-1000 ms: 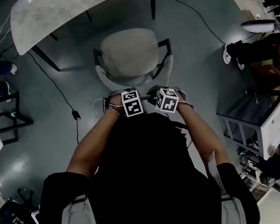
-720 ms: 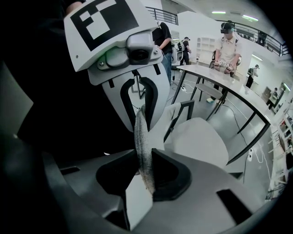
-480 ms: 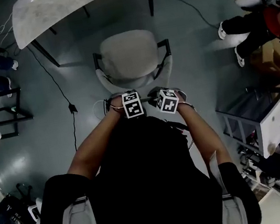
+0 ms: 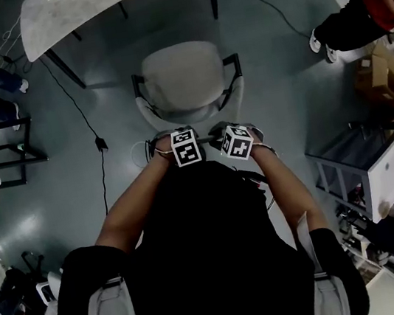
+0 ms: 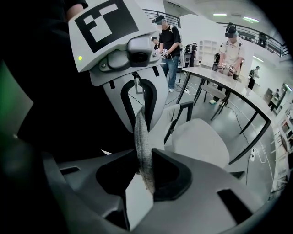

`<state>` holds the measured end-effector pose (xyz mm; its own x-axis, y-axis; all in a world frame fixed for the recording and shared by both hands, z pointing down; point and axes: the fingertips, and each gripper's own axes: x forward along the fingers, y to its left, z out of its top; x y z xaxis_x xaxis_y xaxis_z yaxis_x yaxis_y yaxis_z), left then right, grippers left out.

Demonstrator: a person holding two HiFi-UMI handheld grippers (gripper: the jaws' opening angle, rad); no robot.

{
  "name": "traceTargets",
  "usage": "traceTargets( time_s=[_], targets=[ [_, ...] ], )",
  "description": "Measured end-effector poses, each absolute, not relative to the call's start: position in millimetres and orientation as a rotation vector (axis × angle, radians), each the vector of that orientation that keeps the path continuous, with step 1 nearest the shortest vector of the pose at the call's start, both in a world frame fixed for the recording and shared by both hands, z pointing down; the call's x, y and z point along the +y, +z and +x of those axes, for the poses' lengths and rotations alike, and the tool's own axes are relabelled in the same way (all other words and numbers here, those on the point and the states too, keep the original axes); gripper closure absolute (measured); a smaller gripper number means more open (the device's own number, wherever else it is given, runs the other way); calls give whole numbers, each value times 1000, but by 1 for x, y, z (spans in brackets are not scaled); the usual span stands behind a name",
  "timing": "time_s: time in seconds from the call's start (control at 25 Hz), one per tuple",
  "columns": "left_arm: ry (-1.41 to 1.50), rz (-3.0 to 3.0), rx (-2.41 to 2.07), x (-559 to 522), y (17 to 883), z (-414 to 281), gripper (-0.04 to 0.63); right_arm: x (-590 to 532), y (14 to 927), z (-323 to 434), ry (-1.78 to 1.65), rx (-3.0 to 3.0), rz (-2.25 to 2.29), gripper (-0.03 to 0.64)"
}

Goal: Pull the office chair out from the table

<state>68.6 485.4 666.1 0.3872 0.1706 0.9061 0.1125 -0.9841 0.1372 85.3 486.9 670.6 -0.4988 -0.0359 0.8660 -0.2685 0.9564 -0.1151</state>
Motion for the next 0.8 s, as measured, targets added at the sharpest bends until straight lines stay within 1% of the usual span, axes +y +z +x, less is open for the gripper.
traceTargets(
  time_s=[0.2, 0.32, 0.36, 0.48, 0.6, 0.64, 0.72, 0.8],
  targets=[
    [1623, 2612, 242, 481, 671, 66, 500, 481, 675, 83, 290, -2090, 227, 515],
    [1496, 2596, 202, 482, 677, 64, 478, 482, 676, 86, 303, -2094, 230, 482],
    [1460, 2597, 194, 482, 675, 61, 472, 482, 673, 86, 308, -2101, 229, 480],
    [1372, 2624, 184, 475, 659, 49, 463, 472, 650, 84, 350, -2193, 282, 482],
    [1272, 2666, 167, 468, 630, 36, 463, 442, 595, 85, 573, -2456, 514, 483],
    [1233, 2678, 144, 464, 619, 33, 463, 432, 572, 89, 654, -2542, 601, 492],
    [1135, 2711, 71, 450, 592, 33, 466, 414, 530, 103, 744, -2673, 734, 551],
    [979, 2766, -21, 433, 556, 41, 484, 401, 486, 118, 740, -2781, 829, 569]
  ],
)
